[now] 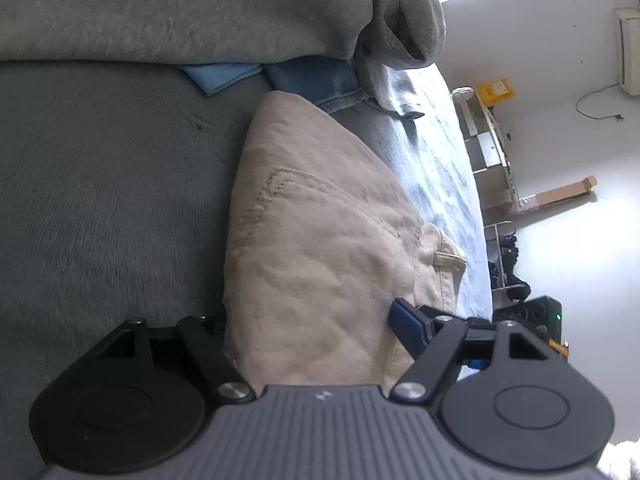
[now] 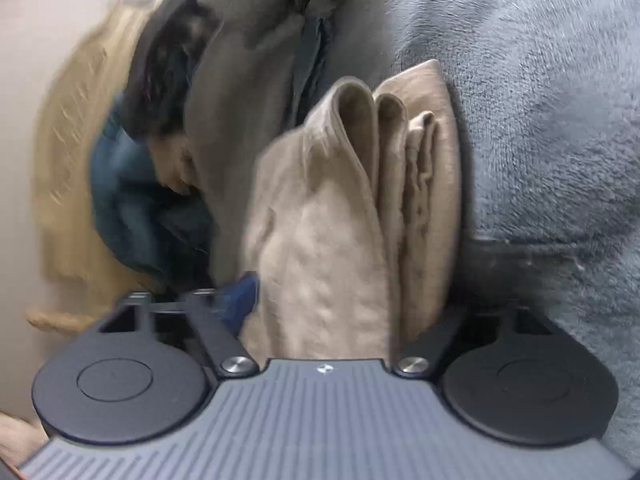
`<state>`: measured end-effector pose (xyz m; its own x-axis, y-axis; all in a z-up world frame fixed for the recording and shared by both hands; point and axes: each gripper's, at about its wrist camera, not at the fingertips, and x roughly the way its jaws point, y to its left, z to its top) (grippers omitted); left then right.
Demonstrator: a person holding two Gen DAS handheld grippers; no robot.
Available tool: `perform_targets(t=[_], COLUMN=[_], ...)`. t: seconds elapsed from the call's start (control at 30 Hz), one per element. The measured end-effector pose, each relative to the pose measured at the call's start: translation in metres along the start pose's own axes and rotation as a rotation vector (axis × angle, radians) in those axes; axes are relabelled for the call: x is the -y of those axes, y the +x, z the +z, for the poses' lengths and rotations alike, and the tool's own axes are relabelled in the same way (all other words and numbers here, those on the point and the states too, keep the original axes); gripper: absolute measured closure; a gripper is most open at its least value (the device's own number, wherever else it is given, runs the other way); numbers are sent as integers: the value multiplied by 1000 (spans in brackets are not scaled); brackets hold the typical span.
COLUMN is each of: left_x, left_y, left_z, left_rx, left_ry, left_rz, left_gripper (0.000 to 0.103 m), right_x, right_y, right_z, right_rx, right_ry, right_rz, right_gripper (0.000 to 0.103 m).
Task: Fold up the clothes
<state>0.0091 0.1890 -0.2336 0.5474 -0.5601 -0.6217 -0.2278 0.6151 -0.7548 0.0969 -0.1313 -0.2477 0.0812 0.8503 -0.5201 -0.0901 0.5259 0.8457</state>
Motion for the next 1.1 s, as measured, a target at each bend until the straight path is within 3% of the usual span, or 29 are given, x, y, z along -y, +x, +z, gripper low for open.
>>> perform_targets(t=[0.1, 0.2, 0.4, 0.63, 1.1], left_x=[13, 32, 70, 128, 268], left_y=[-8, -20, -47, -76, -151], left_z=[-7, -13, -29, -53, -141], left_rx=[2, 5, 21, -38, -240], left_ry=[-13, -14, -3, 95, 393], left_rz=[42, 74, 54, 23, -113], left_gripper=[42, 47, 49, 49, 46], right_x=[-7, -29, -62, -115, -220], right_y=[-11, -20, -58, -110, -253], right_z=[-8, -14, -32, -72, -235], right_rx=[3, 8, 63, 149, 470], right_ry=[-2, -58, -91, -135, -7], right_rz=[-29, -98, -153, -252, -411], right_gripper=[61, 68, 70, 71, 71])
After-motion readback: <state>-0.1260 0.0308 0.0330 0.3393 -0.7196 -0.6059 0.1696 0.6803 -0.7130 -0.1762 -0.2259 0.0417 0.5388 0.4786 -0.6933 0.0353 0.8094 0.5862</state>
